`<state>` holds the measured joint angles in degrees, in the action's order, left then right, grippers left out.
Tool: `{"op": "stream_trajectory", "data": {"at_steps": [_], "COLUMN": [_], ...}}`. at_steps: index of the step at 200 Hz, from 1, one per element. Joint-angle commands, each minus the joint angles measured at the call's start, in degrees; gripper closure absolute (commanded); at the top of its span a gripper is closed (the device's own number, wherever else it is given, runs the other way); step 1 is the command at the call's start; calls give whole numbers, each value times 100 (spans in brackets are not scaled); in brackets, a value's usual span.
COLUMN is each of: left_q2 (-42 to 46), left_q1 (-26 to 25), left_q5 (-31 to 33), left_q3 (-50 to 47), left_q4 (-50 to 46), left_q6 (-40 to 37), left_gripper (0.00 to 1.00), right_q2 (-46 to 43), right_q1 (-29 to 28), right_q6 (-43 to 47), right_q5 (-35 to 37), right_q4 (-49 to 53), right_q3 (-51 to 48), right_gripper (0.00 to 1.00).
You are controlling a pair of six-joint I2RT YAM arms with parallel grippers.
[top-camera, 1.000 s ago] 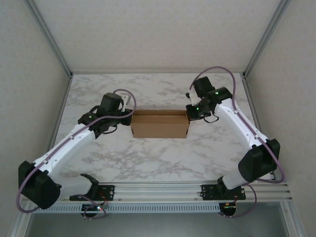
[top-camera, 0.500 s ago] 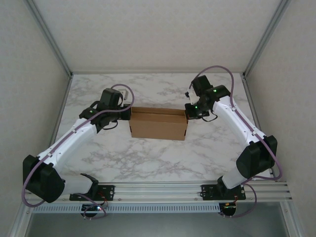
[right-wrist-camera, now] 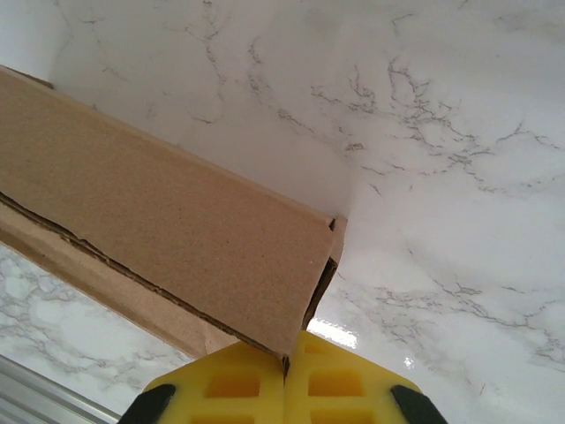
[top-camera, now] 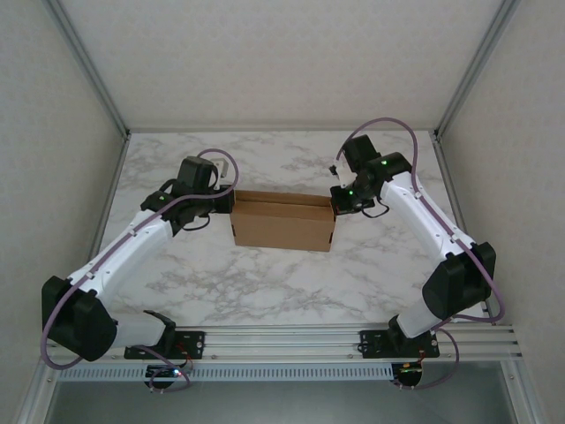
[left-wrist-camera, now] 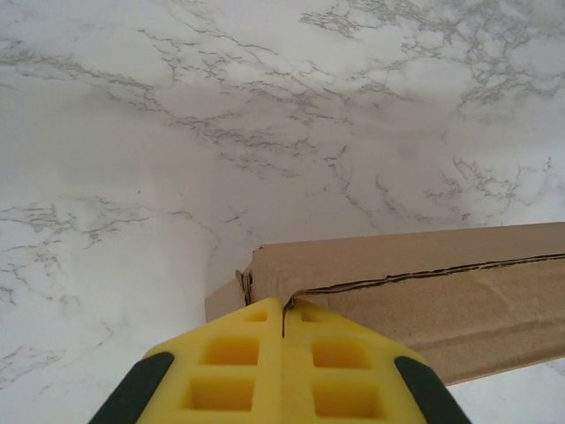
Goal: Fold the paper box
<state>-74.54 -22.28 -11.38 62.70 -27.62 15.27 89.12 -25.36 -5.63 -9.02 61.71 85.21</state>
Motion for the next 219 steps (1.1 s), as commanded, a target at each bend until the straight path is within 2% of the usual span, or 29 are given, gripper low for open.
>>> {"op": "stream_trajectory", "data": {"at_steps": [1, 151, 219], "left_q2": [41, 633, 879], "left_q1": [22, 14, -289], "left_q5": [-46, 320, 764], "left_q3": [-39, -803, -1199], "left_q4": [-8, 242, 244], "left_q6": [-53, -147, -252], "left_gripper": [100, 100, 100], "right_q2": [-143, -481, -831], "right_q1": [-47, -442, -519], "right_q6": [191, -278, -250], "right_q5": [-66, 721, 978], "right_q4": [-9, -731, -1106], "right_q3": [-198, -969, -1387], "right_gripper": [100, 100, 100]}}
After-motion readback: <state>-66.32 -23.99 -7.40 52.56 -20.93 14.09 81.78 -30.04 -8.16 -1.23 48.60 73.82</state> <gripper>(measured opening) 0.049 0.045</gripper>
